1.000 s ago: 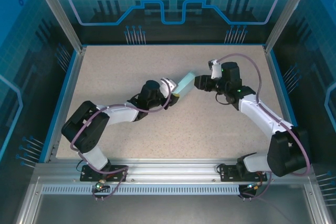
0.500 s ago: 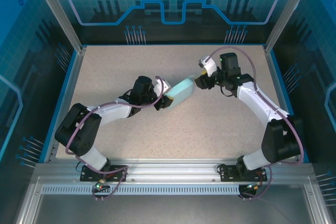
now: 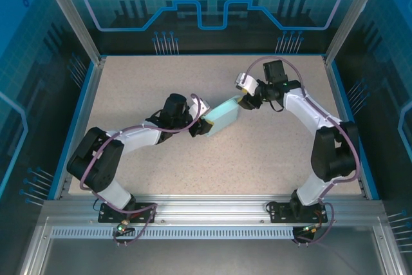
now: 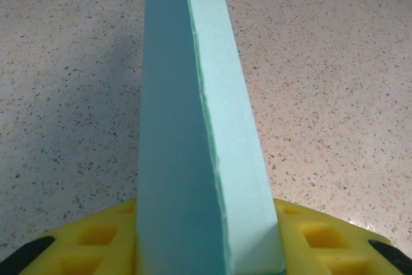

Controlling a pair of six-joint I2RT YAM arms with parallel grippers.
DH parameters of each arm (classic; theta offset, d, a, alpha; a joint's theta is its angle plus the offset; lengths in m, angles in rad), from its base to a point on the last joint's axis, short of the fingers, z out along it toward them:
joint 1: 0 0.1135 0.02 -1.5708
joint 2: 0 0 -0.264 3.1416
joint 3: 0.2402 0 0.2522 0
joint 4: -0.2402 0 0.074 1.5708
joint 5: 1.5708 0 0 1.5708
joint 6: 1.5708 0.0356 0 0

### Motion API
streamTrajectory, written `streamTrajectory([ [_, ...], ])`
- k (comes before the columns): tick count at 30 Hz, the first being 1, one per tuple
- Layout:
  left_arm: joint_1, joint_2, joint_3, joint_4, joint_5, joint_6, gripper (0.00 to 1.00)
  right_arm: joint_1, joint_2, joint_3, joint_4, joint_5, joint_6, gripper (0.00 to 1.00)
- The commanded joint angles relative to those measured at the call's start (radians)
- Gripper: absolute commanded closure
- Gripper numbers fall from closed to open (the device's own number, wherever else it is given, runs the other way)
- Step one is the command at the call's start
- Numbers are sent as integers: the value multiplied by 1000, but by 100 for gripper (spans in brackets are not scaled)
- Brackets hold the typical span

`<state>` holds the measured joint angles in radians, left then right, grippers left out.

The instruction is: Fold the paper box

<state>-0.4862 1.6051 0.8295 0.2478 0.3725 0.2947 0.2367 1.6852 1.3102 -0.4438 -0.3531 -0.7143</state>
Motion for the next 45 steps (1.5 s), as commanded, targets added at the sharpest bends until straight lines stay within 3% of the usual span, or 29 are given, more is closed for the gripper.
streamTrajectory([
  [1,7,-35,2,18,37,1,63,-31,32,51,-63,-73,-64,53],
  [12,6,-29,8,20,36,-6,63,-35,107,123,-122,-134,-85,66],
  [19,7,-25,13,16,34,-10,63,-19,140,149,-150,-101,-100,79],
  [27,6,-23,15,7,29,-12,63,-7,141,144,-144,-112,-102,83],
  [36,7,-21,16,8,31,-12,63,0,135,143,-119,-84,-88,79],
  [45,8,-16,20,2,21,-10,63,29,150,208,-182,0,21,87],
])
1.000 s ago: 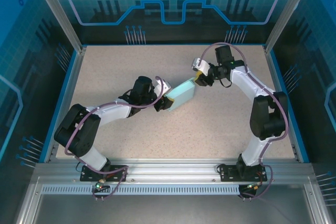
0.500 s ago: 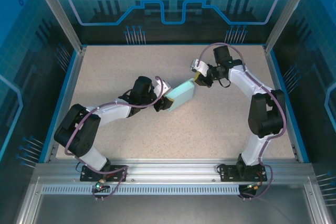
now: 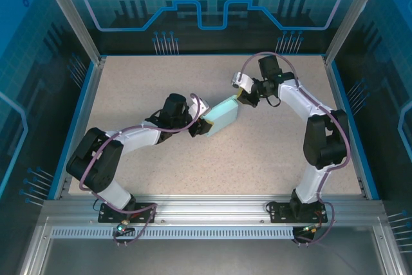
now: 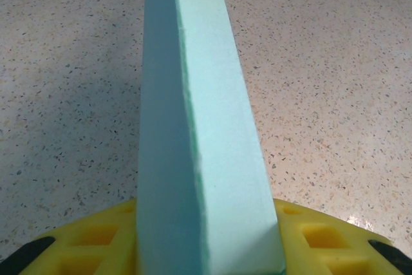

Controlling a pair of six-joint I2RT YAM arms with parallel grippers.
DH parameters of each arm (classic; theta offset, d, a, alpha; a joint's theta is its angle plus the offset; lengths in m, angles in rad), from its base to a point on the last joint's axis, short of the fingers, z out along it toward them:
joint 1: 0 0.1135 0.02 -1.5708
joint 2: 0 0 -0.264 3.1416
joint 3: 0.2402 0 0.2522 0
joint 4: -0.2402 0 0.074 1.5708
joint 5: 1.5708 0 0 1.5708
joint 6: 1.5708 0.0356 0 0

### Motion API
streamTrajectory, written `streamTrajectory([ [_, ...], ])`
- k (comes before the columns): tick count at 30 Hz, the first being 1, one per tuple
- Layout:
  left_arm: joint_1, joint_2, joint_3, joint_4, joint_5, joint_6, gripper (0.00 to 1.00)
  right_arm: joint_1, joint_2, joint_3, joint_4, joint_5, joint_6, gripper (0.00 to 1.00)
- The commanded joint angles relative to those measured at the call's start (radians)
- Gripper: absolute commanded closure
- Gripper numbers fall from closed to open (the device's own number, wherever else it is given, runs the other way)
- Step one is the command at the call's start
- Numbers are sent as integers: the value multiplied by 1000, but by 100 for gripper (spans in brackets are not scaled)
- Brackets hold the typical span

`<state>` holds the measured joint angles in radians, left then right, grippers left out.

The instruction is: Fold the paper box

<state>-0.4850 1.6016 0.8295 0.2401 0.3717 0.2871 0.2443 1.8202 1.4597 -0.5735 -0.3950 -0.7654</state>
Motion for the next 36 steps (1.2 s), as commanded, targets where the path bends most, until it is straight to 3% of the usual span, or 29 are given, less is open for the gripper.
streamTrajectory([
  [1,6,-10,22,8,21,1,63,29,19,77,-77,63,101,88],
  [10,2,24,37,1,-2,8,63,110,-14,85,-160,227,379,92],
  [18,-6,46,48,1,-17,10,63,125,-15,99,-179,257,582,92],
  [36,-11,57,47,5,-40,10,63,151,1,61,-175,298,693,91],
])
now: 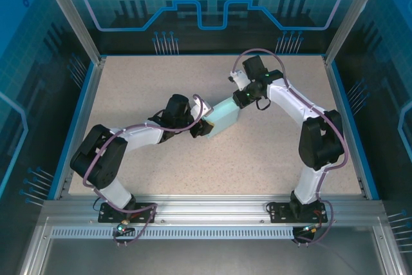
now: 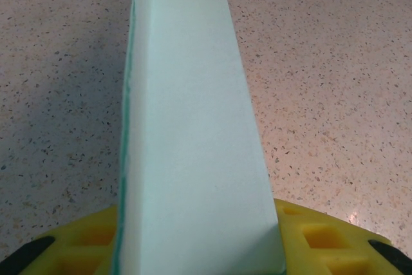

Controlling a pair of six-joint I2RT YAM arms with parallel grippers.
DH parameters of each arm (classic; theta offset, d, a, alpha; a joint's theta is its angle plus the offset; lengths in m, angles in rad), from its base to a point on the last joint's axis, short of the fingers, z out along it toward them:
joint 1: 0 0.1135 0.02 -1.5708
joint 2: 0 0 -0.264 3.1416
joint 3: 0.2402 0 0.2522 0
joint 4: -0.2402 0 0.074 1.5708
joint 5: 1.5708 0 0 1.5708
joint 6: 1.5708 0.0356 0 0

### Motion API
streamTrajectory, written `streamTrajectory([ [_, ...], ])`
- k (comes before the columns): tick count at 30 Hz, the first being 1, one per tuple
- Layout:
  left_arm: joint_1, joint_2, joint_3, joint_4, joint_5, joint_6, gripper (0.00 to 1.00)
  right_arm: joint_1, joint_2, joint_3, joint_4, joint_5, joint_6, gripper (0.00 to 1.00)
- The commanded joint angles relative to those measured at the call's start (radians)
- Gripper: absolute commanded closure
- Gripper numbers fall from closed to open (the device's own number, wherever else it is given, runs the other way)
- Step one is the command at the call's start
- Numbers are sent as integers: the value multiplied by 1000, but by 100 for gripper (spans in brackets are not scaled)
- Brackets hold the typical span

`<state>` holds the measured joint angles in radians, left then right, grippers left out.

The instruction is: Fold the paper box

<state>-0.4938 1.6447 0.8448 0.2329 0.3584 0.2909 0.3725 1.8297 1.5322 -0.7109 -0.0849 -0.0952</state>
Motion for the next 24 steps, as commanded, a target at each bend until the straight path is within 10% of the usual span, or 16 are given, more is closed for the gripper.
streamTrajectory([
  [1,-2,14,31,13,-27,6,63,23,-8,-17,-36,-11,24,91],
  [24,-6,23,42,2,-33,8,63,23,-75,-135,76,14,25,92],
])
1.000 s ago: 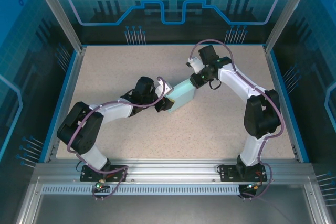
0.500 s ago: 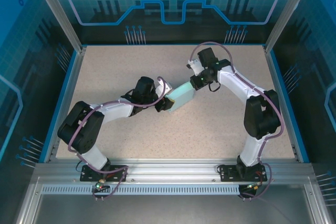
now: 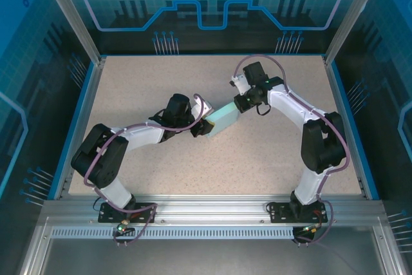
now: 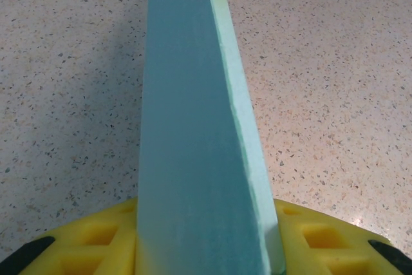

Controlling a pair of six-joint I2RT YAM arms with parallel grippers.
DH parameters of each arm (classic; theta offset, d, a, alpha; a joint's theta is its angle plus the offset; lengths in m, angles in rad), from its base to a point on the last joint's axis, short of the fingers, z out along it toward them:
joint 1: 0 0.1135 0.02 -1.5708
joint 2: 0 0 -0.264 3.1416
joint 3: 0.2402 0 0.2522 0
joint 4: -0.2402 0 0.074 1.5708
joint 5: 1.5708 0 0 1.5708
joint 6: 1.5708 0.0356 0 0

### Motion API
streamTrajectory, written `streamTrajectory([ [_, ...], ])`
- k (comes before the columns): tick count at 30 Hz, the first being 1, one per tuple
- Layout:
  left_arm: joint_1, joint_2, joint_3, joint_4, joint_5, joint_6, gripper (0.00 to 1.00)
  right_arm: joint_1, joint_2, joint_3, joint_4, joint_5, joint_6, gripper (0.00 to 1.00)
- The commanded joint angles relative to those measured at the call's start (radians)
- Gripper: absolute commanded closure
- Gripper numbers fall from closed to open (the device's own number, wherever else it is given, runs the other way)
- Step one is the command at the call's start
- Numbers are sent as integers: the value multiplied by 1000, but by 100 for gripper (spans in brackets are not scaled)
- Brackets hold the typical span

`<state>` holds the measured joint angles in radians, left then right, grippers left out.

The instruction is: Fold the paper box

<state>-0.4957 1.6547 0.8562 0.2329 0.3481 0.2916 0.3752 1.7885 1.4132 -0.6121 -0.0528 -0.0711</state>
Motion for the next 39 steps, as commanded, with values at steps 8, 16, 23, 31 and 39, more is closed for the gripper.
streamTrajectory([
  [8,-5,15,30,-3,-20,10,62,13,-47,-16,-11,-56,15,92],
  [16,-5,13,29,-6,-21,12,62,9,-53,-10,-11,-76,25,92],
  [23,-6,13,26,-6,-21,10,62,8,-51,-1,-11,-102,33,92],
  [31,-6,13,27,-1,-21,9,60,8,-41,-3,-16,-92,34,92],
  [39,-6,3,24,-4,-21,1,48,13,-41,-22,-15,-68,31,92],
])
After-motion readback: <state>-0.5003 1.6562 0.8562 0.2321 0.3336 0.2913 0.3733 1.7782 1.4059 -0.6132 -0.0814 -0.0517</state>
